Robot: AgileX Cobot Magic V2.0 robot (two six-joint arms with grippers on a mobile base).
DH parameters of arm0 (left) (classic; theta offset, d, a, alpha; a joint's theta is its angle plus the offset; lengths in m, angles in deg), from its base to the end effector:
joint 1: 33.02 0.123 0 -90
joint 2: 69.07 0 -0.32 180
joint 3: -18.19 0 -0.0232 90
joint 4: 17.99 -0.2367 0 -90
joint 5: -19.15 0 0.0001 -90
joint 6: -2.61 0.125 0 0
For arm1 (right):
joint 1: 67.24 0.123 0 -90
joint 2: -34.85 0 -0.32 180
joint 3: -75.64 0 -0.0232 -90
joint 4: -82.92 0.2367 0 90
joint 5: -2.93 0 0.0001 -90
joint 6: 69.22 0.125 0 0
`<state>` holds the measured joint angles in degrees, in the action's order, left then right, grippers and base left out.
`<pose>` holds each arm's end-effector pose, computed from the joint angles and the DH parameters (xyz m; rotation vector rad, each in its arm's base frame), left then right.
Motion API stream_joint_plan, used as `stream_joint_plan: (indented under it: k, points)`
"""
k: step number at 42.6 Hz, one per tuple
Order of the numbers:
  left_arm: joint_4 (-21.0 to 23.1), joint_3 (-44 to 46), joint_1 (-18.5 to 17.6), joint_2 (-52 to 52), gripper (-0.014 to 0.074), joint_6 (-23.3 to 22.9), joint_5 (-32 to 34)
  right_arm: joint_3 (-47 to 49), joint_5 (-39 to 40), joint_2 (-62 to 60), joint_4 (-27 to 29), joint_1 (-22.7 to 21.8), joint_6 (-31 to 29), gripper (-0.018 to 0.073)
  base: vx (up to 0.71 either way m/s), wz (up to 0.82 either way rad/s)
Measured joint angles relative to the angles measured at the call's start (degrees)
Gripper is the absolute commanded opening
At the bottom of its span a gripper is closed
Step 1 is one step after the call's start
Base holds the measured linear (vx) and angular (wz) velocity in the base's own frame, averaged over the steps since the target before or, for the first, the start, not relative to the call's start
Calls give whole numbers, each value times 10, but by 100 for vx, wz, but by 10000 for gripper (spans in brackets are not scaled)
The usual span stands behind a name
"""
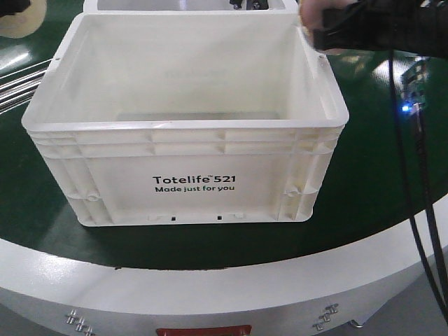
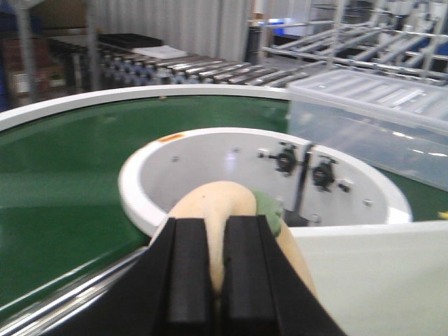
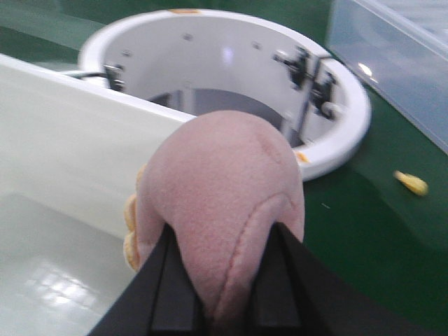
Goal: Place moving items into box and shelve
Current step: 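Lift both plush balls over the crate and release them inside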
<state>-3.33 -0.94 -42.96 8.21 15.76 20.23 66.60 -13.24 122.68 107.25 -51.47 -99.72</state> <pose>0.2875 -0.0498 0.4200 0.1189 1.6623 -0.1474 0.3243 0.1065 0.3916 -0.4603 1.8973 0.2129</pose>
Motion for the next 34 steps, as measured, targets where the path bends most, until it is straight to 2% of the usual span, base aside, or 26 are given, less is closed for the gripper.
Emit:
stream_joint_plan:
  k: [7,12,19,20,21,27,34]
  points:
    - [-19,4,-50,32,-7,1,0,0,20,5,2,57,-1,-3,0,0]
    - [-39,4,-78,56,-3,1,7,0,26,18,2,82,-1,5,0,0]
    - [-45,4,-94,77,42,1,22,0,26,31,2,99,-2,67,0,0]
    - [-45,4,-96,79,272,1,24,0,26,32,2,101,-2,347,0,0]
    - [-46,4,-97,87,304,1,32,0,28,33,2,104,-2,360,0,0]
    - [-46,4,-97,88,456,1,37,0,29,33,2,104,-2,566,0,0]
    - [-46,4,-97,88,580,1,42,0,29,33,2,104,-2,708,0,0]
